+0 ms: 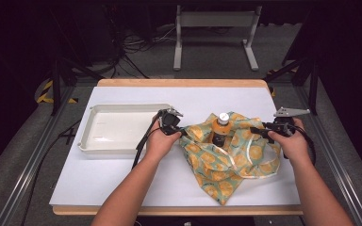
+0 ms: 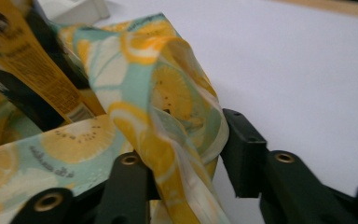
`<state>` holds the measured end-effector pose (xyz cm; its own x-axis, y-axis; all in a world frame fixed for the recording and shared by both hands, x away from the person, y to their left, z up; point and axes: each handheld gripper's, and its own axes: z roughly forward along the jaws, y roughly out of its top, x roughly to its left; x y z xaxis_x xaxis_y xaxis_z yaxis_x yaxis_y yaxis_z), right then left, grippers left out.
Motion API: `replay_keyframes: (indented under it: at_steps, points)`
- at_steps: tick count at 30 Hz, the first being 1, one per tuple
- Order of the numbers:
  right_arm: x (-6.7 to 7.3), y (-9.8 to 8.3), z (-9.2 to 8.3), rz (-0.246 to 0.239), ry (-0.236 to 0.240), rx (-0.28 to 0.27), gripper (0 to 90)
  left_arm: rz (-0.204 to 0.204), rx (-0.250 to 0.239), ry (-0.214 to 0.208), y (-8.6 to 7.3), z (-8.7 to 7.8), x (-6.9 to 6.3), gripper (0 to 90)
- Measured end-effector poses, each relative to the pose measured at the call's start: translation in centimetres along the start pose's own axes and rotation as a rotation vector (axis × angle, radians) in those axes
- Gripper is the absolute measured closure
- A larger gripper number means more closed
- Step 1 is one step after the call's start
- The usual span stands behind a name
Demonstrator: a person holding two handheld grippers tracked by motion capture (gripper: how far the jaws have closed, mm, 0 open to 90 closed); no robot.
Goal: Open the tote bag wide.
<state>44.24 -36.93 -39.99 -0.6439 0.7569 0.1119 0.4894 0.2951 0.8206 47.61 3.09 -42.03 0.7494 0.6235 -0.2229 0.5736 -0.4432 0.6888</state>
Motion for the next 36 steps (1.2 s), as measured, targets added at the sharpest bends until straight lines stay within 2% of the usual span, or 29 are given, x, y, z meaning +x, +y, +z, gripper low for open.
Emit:
replay_keyframes:
  at_steps: [2, 3, 4, 6, 7, 9, 11, 13, 14, 15, 18, 20, 21, 25, 27, 29, 30, 31, 32, 36]
  points:
    - [0.3, 0.5, -0.9, -0.023, -0.007, -0.031, 53.5, -0.001, -0.004, -0.003, 0.0, 0.0, -0.1, 83.9]
    - [0.3, 0.5, -0.9, -0.023, -0.007, -0.031, 53.5, -0.001, -0.004, -0.003, 0.0, 0.0, -0.1, 80.2]
    - [0.6, 0.7, -1.5, -0.037, -0.011, -0.048, 50.4, 0.002, -0.006, -0.001, 0.0, 0.0, -0.1, 80.2]
    - [1.1, 1.2, -2.7, -0.064, -0.004, -0.078, 44.4, 0.015, -0.015, 0.018, 0.1, -0.2, -0.3, 62.6]
    - [1.3, 1.3, -3.0, -0.068, -0.002, -0.085, 42.2, 0.023, -0.027, 0.017, 0.2, -0.3, -0.4, 57.7]
    - [1.9, 1.6, -3.9, -0.084, 0.009, -0.1, 37.7, 0.042, -0.03, 0.042, 0.2, -0.7, -0.6, 37.9]
    - [2.4, 1.7, -4.3, -0.093, 0.006, -0.114, 34.5, 0.046, -0.035, 0.043, 0.3, -1.1, -0.8, 31.3]
    - [2.8, 1.8, -4.8, -0.104, 0.011, -0.131, 34.3, 0.057, -0.04, 0.041, 0.3, -1.4, -0.9, 19.8]
    - [3.0, 1.9, -5.0, -0.113, 0.012, -0.136, 34.3, 0.083, -0.057, 0.039, 0.3, -2.0, -1.2, 17.1]
    - [3.0, 1.9, -5.0, -0.113, 0.012, -0.136, 34.3, 0.083, -0.057, 0.039, 0.3, -2.0, -1.2, 14.0]
    - [3.9, 2.0, -5.3, -0.13, 0.024, -0.153, 33.2, 0.119, -0.119, 0.026, 0.5, -2.7, -1.7, 10.0]
    - [4.2, 2.0, -5.4, -0.133, 0.026, -0.163, 32.6, 0.136, -0.184, -0.035, 0.8, -3.5, -2.4, 9.4]
    - [4.2, 2.0, -5.4, -0.133, 0.026, -0.163, 32.6, 0.136, -0.184, -0.035, 0.8, -3.5, -2.4, 8.2]
    - [4.7, 2.2, -5.5, -0.146, 0.032, -0.173, 32.4, 0.178, -0.253, -0.097, 1.2, -4.3, -3.7, 7.8]
    - [4.9, 2.2, -5.6, -0.152, 0.038, -0.174, 31.9, 0.199, -0.281, -0.105, 1.5, -4.8, -4.2, 7.3]
    - [5.0, 2.3, -5.6, -0.154, 0.043, -0.179, 31.8, 0.201, -0.295, -0.117, 1.6, -5.0, -4.4, 7.2]
    - [5.4, 2.3, -5.8, -0.164, 0.045, -0.187, 31.7, 0.203, -0.321, -0.121, 1.7, -5.3, -4.7, 6.8]
    - [5.4, 2.3, -5.8, -0.164, 0.045, -0.187, 31.7, 0.213, -0.339, -0.114, 1.7, -5.5, -4.9, 6.8]
    - [5.6, 2.3, -5.9, -0.17, 0.046, -0.193, 32.5, 0.251, -0.369, -0.089, 1.7, -6.0, -5.4, 7.2]
    - [6.0, 2.1, -6.0, -0.189, 0.065, -0.19, 37.5, 0.261, -0.388, -0.101, 1.7, -6.6, -6.2, 10.6]
